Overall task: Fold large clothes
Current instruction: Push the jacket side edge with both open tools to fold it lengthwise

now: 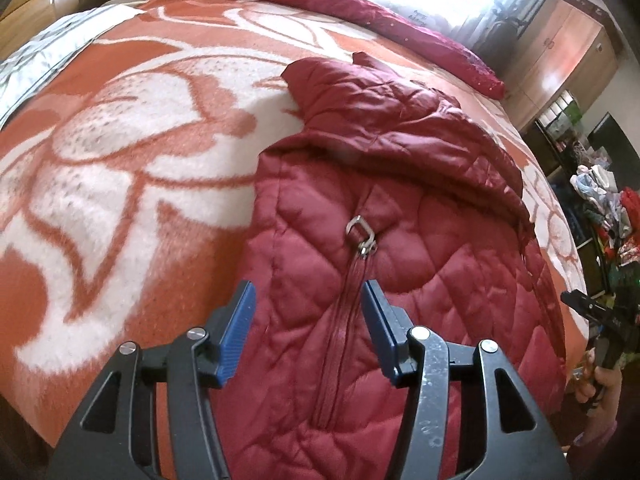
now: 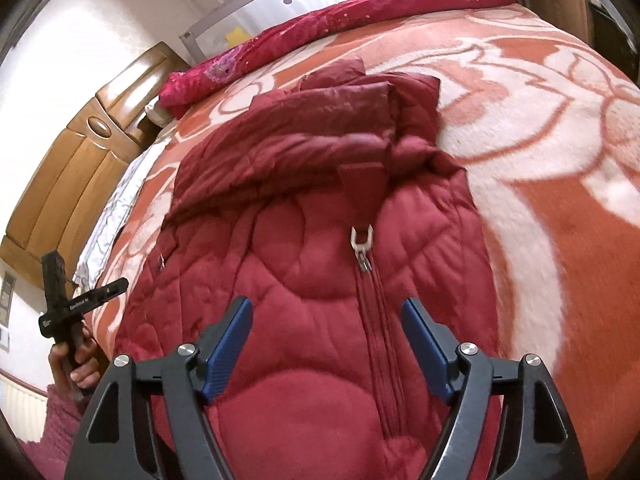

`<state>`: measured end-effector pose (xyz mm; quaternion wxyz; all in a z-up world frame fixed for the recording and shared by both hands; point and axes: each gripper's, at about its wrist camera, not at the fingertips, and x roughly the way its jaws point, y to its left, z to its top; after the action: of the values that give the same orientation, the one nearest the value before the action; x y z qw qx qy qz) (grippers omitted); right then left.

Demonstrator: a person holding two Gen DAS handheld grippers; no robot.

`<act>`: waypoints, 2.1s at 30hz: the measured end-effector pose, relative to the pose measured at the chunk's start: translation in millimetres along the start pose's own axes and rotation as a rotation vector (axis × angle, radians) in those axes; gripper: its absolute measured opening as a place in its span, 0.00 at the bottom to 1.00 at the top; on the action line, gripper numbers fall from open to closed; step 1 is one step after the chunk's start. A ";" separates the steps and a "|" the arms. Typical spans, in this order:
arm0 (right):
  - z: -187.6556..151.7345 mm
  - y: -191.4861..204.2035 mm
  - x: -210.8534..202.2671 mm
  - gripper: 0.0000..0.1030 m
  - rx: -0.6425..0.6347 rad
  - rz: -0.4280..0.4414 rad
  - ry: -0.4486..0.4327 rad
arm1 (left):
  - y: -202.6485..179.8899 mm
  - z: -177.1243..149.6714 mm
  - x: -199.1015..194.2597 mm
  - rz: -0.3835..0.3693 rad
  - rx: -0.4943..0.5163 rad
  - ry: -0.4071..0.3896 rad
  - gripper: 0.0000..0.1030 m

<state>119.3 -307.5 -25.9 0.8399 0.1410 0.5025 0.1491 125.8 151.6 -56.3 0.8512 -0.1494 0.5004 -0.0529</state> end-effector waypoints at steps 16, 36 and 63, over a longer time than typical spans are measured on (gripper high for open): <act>-56.6 -54.2 -40.0 0.85 0.114 -0.060 0.001 | 23.0 -34.9 -21.6 0.026 -0.015 0.013 0.70; -101.8 -88.2 -28.5 0.86 0.229 0.123 0.105 | 53.3 -76.3 -17.1 -0.104 -0.085 0.131 0.70; -125.9 -82.4 -6.5 0.71 0.230 0.343 0.188 | 9.9 -110.7 -2.0 -0.223 0.081 0.248 0.80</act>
<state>13.8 -374.5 -109.9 0.7301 0.3046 0.5609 0.2440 28.2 139.2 -108.0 0.7770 -0.1620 0.5794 -0.1853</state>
